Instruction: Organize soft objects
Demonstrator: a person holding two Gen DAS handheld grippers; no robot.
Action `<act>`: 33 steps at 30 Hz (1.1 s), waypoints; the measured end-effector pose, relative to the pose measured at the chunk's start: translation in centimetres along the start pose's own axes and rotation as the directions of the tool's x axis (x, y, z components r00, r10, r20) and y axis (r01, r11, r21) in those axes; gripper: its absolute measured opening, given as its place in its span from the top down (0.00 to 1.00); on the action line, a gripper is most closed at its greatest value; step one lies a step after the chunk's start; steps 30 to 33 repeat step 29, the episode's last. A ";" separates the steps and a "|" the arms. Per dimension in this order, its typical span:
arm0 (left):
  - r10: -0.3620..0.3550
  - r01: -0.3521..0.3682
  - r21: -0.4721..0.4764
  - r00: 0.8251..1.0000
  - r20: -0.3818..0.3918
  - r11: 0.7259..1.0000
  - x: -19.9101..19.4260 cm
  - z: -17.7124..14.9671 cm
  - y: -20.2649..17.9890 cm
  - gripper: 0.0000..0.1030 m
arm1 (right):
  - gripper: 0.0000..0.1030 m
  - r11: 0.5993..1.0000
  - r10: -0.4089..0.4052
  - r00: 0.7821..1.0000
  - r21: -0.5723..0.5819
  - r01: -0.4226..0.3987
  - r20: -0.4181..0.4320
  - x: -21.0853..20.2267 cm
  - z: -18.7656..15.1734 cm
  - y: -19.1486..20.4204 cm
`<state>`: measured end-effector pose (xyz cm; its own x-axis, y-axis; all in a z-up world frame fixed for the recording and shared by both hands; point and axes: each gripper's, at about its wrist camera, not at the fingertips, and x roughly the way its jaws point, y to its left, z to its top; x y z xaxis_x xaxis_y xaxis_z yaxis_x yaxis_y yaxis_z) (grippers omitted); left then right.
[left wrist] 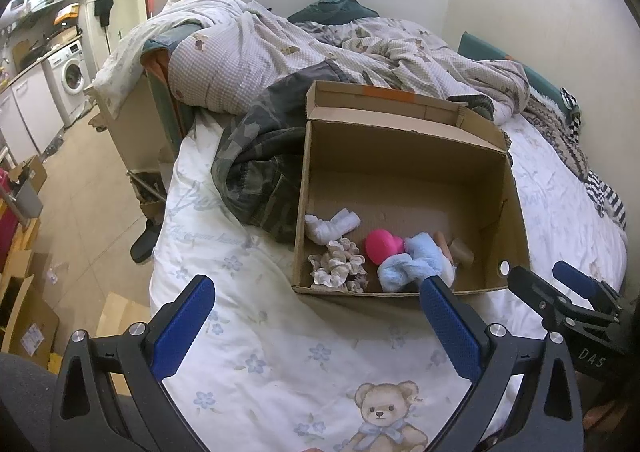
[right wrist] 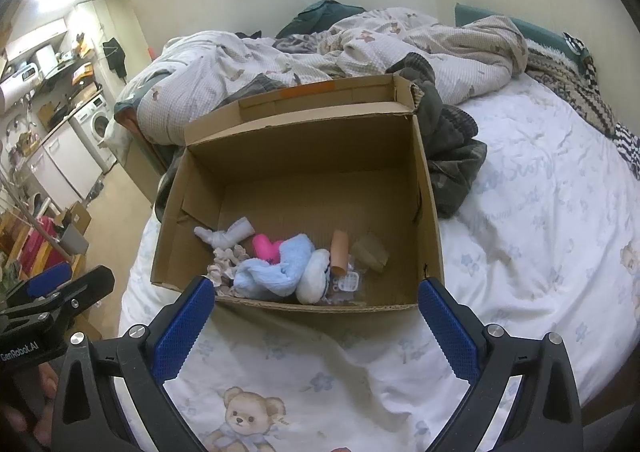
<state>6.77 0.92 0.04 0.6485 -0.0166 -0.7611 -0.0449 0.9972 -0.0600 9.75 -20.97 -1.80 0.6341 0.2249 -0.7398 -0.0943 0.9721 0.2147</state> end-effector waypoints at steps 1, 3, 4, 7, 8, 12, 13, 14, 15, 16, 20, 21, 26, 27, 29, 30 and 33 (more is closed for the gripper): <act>0.000 0.000 -0.001 1.000 0.000 1.000 0.0 0.0 0.0 0.01 | 0.00 1.000 0.000 1.000 0.000 0.000 -0.001 0.0 0.0 0.1; 0.000 0.000 -0.001 1.000 0.001 1.000 0.0 0.0 0.0 0.01 | 0.00 1.000 0.000 1.000 0.002 0.000 0.000 0.0 0.0 0.1; -0.001 0.001 0.000 1.000 0.000 1.000 0.1 -0.1 -0.1 0.01 | 0.00 1.000 0.001 1.000 0.002 -0.001 0.000 0.0 0.0 0.1; -0.004 0.004 0.001 1.000 -0.005 1.000 0.1 -0.1 0.0 0.01 | 0.00 1.000 0.001 1.000 0.000 -0.001 0.000 0.0 0.0 0.1; -0.005 0.005 0.001 1.000 -0.006 1.000 0.1 -0.1 0.0 0.01 | 0.00 1.000 0.001 1.000 -0.001 -0.001 -0.001 0.0 0.0 0.0; -0.005 0.005 0.000 1.000 -0.006 1.000 0.1 -0.1 0.0 0.01 | 0.00 1.000 0.001 1.000 0.001 -0.001 0.000 0.0 0.0 0.0; -0.006 0.006 0.000 1.000 -0.006 1.000 0.1 -0.1 0.0 0.01 | 0.00 1.000 0.001 1.000 0.001 -0.001 0.000 0.0 0.0 0.1; -0.005 0.005 0.002 1.000 -0.005 1.000 0.1 -0.1 0.0 0.01 | 0.00 1.000 0.001 1.000 0.000 -0.001 -0.001 0.0 0.0 0.1; -0.004 0.004 0.003 1.000 -0.005 1.000 0.1 0.0 0.0 0.01 | 0.00 1.000 0.001 1.000 0.000 -0.001 0.000 0.0 0.0 0.1; -0.005 0.005 0.002 1.000 -0.005 1.000 0.1 0.0 0.0 0.01 | 0.00 1.000 0.001 1.000 0.000 -0.001 -0.001 0.0 0.0 0.1; -0.006 0.006 0.000 1.000 -0.007 1.000 0.1 0.0 0.0 0.01 | 0.00 1.000 0.001 1.000 0.000 -0.001 0.002 0.0 0.1 0.1; -0.007 0.007 0.001 1.000 -0.007 1.000 0.1 0.0 0.0 0.01 | 0.00 1.000 0.000 1.000 0.000 0.000 0.001 0.0 0.1 0.1; -0.013 0.013 0.002 1.000 -0.011 1.000 0.2 0.0 0.0 0.01 | 0.00 1.000 0.001 1.000 -0.001 -0.001 0.001 0.0 0.1 0.1; -0.009 0.009 0.003 1.000 -0.011 1.000 0.2 0.0 0.0 0.01 | 0.00 1.000 0.002 1.000 -0.001 -0.002 0.001 0.0 0.1 0.1; -0.008 0.008 0.002 1.000 -0.013 1.000 0.3 0.0 -0.1 0.01 | 0.00 1.000 0.005 1.000 -0.002 -0.005 0.001 0.0 0.1 0.1; -0.008 0.008 0.002 1.000 -0.013 1.000 0.3 0.0 -0.1 0.01 | 0.00 1.000 0.005 1.000 -0.002 -0.005 0.001 0.0 0.1 0.1; -0.008 0.008 0.002 1.000 -0.013 1.000 0.3 0.0 -0.1 0.01 | 0.00 1.000 0.005 1.000 -0.002 -0.005 0.001 0.0 0.1 0.1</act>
